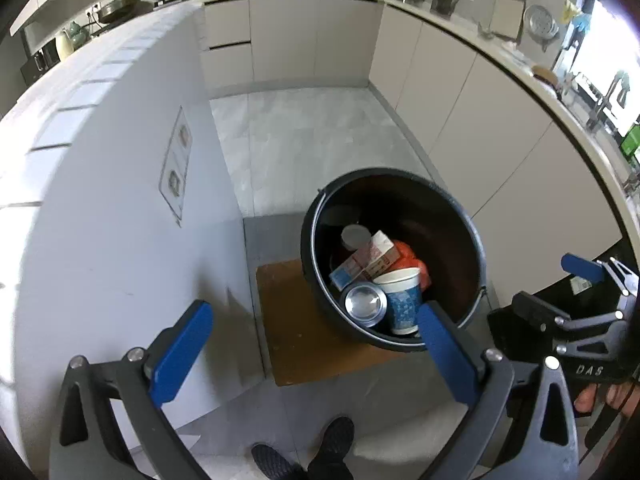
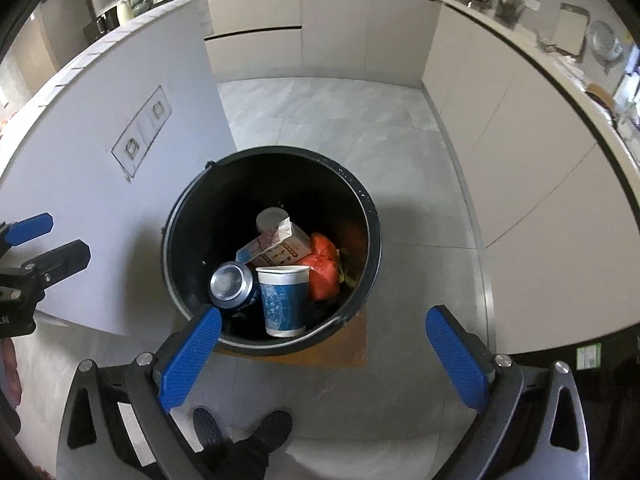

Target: Collect trash

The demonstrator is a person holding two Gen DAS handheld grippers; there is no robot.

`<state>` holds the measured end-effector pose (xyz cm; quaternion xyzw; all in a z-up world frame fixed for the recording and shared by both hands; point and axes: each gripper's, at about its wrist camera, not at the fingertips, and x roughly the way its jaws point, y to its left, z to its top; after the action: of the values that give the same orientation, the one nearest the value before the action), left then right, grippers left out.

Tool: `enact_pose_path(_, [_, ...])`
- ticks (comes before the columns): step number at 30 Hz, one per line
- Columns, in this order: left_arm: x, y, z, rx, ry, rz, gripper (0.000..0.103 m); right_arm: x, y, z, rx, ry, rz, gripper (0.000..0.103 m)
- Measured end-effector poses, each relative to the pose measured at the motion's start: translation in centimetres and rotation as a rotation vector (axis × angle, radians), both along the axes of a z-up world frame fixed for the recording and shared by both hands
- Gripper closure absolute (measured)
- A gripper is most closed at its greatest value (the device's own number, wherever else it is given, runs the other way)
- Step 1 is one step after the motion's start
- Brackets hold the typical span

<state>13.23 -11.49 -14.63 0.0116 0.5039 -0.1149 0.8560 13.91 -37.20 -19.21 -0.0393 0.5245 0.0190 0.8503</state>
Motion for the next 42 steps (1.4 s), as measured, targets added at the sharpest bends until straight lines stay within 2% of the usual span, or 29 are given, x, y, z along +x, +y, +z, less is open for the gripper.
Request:
enact_pose_path(7, [-2.4,1.3,4.3,-0.039,-0.086,-0.051,0.001,-3.0,1.6,4.9,-0.035,-0.078,-0.028,0.0])
enact_pose_path(18, [-5.8,2.3,9.4,-0.065,-0.19,0.065,0.0,-6.7,3.5,12.9,-0.007,-0.23,0.052,0.0])
enact_pose_path(26, [-8.2,2.6,11.6,-0.064,-0.255,0.101,0.0,-9.2,4.5,15.1,0.028,-0.262,0.093,0.0])
enact_pose_path(42, [-10.9,3.4,15.7,-0.069,-0.364,0.067,0.0,-13.6,5.9,20.1,0.067,-0.364,0.067,0.0])
